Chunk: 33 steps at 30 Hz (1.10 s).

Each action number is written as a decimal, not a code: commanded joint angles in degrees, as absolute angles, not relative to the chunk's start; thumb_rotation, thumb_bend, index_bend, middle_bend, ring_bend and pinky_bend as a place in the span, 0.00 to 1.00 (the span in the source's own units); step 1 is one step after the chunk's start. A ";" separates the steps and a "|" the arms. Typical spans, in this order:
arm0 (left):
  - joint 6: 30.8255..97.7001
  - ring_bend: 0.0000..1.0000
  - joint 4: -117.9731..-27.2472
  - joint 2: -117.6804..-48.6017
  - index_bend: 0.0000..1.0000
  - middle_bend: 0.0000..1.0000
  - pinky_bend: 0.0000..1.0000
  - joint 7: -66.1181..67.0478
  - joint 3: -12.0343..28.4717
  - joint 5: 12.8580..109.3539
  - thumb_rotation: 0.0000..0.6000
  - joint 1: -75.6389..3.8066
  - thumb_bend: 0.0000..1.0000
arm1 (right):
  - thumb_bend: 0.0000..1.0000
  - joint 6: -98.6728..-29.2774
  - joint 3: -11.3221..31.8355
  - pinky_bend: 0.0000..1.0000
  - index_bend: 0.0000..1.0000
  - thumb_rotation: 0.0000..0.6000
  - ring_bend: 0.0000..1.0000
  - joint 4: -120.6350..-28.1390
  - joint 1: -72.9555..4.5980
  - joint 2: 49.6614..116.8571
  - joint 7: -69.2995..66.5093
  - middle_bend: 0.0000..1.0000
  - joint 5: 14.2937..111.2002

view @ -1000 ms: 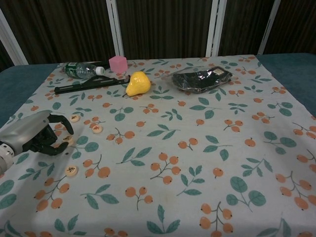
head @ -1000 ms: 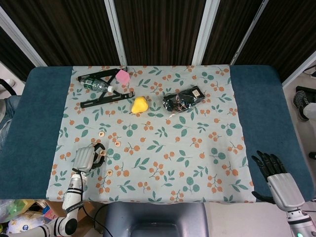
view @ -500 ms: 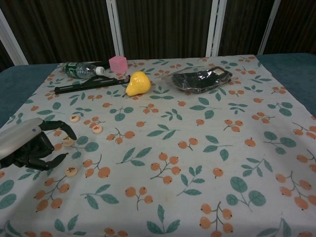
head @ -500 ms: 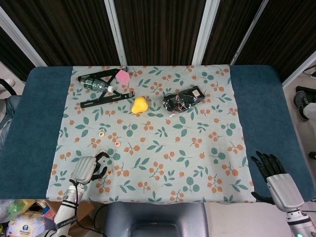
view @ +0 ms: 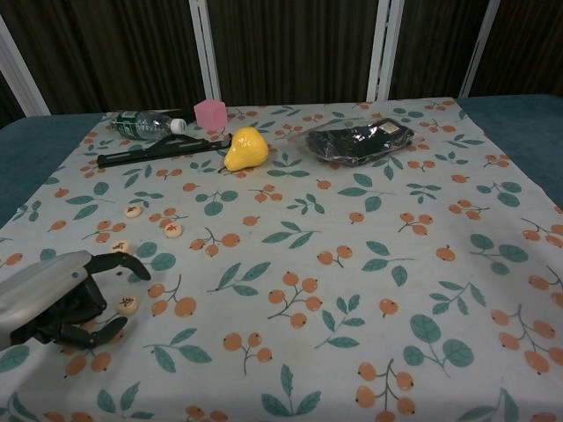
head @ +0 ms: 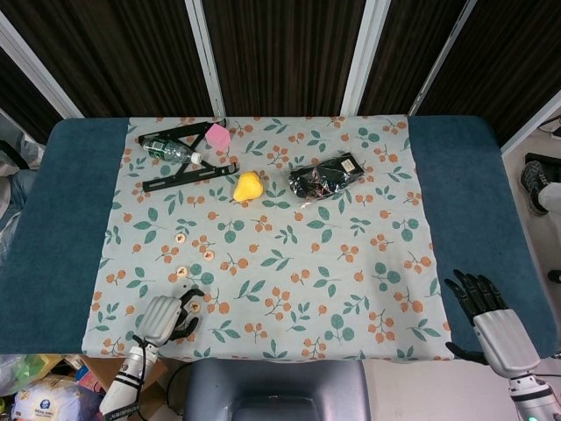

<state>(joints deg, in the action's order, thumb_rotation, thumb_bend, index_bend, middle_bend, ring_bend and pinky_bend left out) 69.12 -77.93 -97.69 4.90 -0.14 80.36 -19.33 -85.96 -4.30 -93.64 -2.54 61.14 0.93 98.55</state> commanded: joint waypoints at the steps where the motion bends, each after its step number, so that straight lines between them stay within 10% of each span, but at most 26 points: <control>1: 69.01 1.00 -76.07 -98.93 0.33 1.00 1.00 4.82 0.38 80.01 1.00 -19.24 0.40 | 0.20 -86.11 -4.29 0.03 0.00 1.00 0.00 -93.59 -2.50 61.08 0.73 0.00 98.59; 33: 68.84 1.00 -72.94 -99.85 0.50 1.00 1.00 3.79 1.66 80.19 1.00 -18.95 0.40 | 0.20 -86.24 -4.27 0.03 0.00 1.00 0.00 -93.64 -2.34 61.20 0.98 0.00 98.52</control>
